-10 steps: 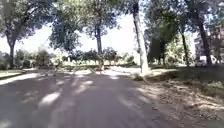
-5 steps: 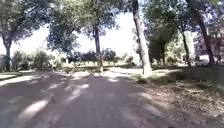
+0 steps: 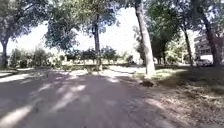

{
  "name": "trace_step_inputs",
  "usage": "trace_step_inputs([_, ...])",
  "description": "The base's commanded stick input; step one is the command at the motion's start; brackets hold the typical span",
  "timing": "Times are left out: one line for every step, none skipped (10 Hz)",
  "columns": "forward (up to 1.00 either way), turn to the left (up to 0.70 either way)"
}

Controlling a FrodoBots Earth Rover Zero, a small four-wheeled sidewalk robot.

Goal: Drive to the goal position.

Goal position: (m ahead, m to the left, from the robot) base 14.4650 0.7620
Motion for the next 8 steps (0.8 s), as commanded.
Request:
trace_step_inputs([0.85,0.0])
trace_step_inputs([0.85,0.0])
trace_step_inputs([0.85,0.0])
trace_step_inputs([0.85,0.0])
trace_step_inputs([0.85,0.0])
trace_step_inputs([0.85,0.0])
trace_step_inputs([0.85,0.0])
trace_step_inputs([0.85,0.0])
